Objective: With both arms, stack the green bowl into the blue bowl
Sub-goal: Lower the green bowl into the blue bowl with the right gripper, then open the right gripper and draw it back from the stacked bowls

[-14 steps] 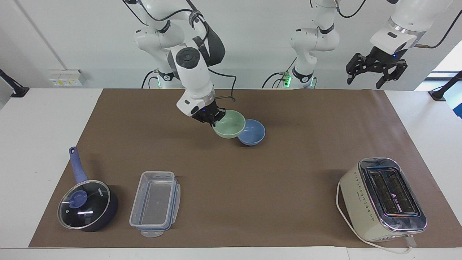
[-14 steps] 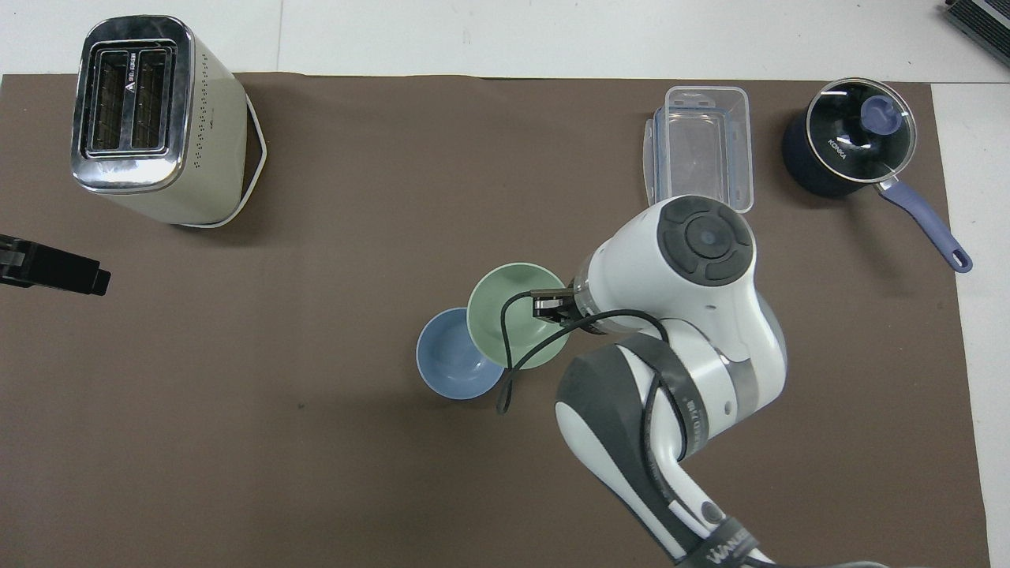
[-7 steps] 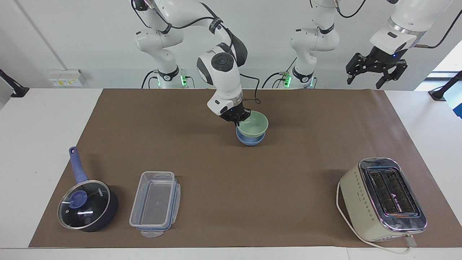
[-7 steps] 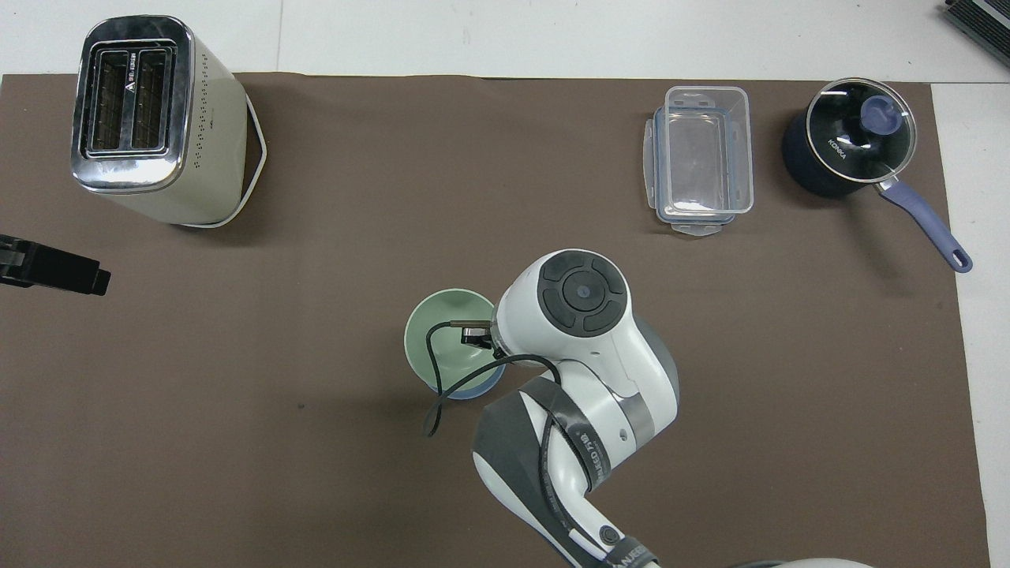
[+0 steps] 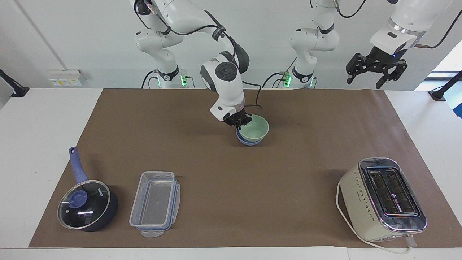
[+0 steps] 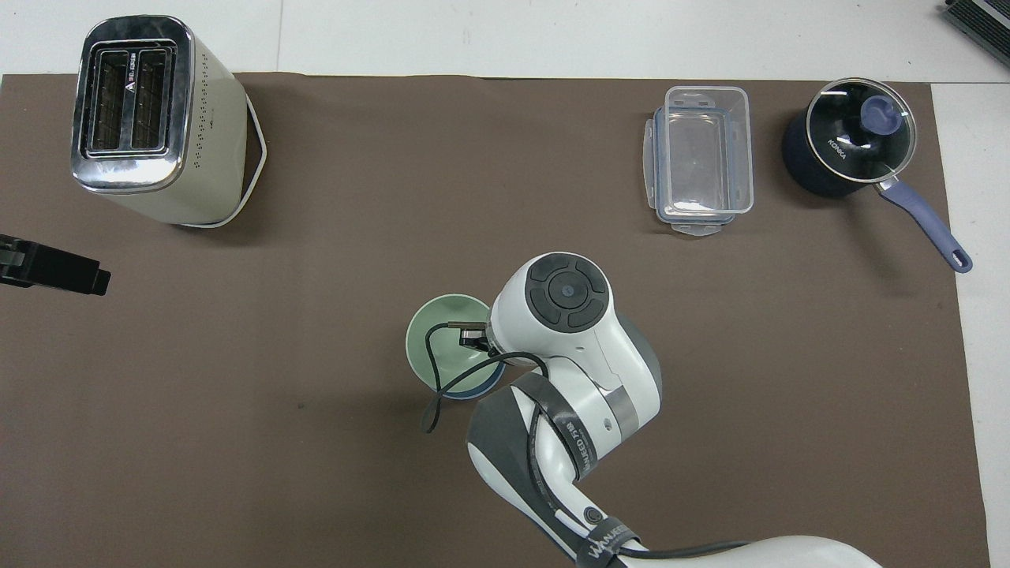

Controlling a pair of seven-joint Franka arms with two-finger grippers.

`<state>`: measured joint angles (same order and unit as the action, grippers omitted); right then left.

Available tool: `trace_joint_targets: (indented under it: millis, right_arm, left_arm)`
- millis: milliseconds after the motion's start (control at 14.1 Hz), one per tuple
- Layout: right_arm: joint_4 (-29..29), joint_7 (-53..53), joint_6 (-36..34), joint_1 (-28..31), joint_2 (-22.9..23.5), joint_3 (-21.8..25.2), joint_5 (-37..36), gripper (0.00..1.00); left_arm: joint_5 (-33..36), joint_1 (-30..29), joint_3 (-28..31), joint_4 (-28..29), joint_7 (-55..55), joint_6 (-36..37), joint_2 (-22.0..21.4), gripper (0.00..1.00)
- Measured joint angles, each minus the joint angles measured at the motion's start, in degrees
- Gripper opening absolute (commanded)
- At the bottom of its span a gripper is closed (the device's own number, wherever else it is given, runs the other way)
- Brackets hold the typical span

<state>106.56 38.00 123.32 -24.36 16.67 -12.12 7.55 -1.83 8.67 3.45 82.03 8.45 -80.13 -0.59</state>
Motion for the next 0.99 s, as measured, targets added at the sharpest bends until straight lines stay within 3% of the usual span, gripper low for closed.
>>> trace_joint_targets:
  millis: [639,994]
  right_arm:
    - [0.1,0.0,1.1,0.0,1.1,0.0,0.0,0.0]
    - [0.1,0.0,1.2,0.1,1.3,0.0,0.0,0.57]
  left_arm:
    - [0.0,0.0,-0.1,0.0,0.0,0.0,0.0,1.0]
    - [0.0,0.0,-0.2,0.0,0.1,0.0,0.0,1.0]
